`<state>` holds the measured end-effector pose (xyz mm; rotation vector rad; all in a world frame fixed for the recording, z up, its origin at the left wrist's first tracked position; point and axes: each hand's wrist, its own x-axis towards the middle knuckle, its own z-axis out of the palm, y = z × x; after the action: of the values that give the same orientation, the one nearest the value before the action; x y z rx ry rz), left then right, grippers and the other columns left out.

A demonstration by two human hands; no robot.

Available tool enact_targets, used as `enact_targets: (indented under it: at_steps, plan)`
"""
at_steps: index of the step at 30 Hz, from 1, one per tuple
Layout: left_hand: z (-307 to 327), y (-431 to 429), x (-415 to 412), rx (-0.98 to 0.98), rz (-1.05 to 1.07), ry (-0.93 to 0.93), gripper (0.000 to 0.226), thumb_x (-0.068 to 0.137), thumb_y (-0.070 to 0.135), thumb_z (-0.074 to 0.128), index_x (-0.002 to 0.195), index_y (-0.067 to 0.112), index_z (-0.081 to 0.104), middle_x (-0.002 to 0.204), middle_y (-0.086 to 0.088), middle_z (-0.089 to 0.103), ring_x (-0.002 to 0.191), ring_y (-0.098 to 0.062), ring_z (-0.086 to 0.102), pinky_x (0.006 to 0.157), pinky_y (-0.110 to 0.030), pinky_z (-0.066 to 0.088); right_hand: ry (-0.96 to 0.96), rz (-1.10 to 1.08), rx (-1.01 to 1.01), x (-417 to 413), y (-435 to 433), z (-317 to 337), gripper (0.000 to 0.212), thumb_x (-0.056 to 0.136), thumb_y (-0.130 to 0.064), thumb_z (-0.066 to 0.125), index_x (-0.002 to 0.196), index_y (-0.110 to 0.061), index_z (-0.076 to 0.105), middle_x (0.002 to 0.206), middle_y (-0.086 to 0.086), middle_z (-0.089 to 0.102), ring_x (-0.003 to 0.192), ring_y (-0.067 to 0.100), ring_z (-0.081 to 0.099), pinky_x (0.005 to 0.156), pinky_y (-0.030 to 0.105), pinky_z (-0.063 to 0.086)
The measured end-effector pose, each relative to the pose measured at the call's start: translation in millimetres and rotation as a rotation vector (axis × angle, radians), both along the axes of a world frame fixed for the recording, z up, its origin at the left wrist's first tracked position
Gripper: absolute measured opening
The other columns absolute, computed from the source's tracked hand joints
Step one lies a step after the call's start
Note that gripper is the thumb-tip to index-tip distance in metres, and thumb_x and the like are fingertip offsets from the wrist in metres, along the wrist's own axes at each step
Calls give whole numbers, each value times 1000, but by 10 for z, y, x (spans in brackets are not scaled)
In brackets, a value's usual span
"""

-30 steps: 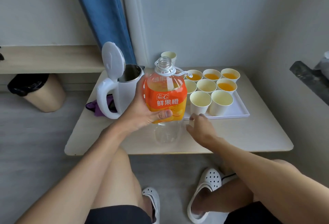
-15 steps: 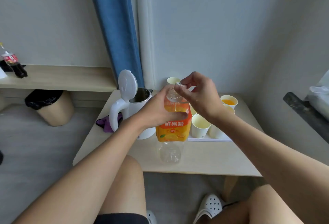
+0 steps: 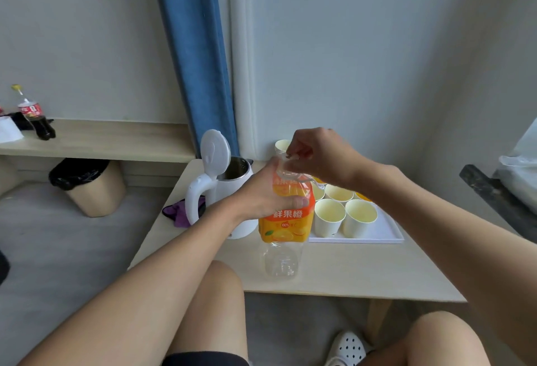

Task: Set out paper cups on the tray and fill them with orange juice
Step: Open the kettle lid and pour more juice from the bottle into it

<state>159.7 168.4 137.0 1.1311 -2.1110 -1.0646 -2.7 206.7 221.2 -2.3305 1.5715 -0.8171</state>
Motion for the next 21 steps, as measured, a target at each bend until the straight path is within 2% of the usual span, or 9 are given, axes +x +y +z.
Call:
enact_targets:
  at_steps: [3,5,8,11,13,15,16,19,21]
  plan:
    - [5,0,8,18,-38,11,77,78,29,90,138,39,42,130,16,59,114,10,57,95,-22,47,160,-35,-48,32,40,-18,36,82,-47,75,92,-20,53,94,3,66,79,24,59,69,36,51]
    - [-9,-10,17,6,-36,6,77,75,37,90,136,43,42,133,17,59,117,4,60,98,-24,50,103,-32,-27,25,61,31,46,88,-60,54,102,-16,56,105,0,65,85,21,60,72,35,47]
    - [-28,-24,12,9,-21,8,87,71,46,90,140,38,38,127,24,60,120,-1,61,107,-39,51,-35,-41,22,24,69,95,53,102,-51,33,106,-7,62,102,2,70,88,23,63,78,36,48]
    - [-33,-29,14,15,-27,29,86,73,40,91,141,35,38,126,24,59,120,-2,60,109,-42,50,107,-174,-101,-19,2,88,59,103,-52,29,88,-6,64,77,9,70,78,31,64,75,42,53]
    - [-34,-30,8,11,-31,42,89,72,42,91,142,35,38,129,21,60,122,-5,60,110,-44,49,144,-81,-39,-24,-20,117,41,103,-45,39,104,-14,65,94,5,71,86,27,64,75,32,48]
    - [-36,-31,3,-1,-42,46,90,70,43,90,143,40,37,136,22,58,125,-4,60,110,-42,49,286,113,106,5,-34,149,32,100,-31,54,130,-21,60,108,-1,59,93,18,59,78,25,40]
    - [-33,-25,2,-5,-58,48,90,73,38,90,144,42,36,138,25,57,125,-2,60,109,-39,49,366,164,142,26,-36,149,34,98,-23,59,132,-24,59,107,-3,55,95,17,57,79,25,41]
    - [-24,-16,13,-4,-68,46,89,77,30,89,146,42,34,137,24,59,126,1,59,106,-33,49,571,122,69,92,-61,157,28,98,-22,59,126,-21,61,108,1,61,99,25,60,76,33,48]
    - [-27,-15,11,5,-52,44,89,74,37,89,146,38,36,137,19,58,127,-3,57,103,-30,49,729,68,39,136,-48,209,26,102,-35,51,114,-13,59,100,7,62,86,29,58,68,34,44]
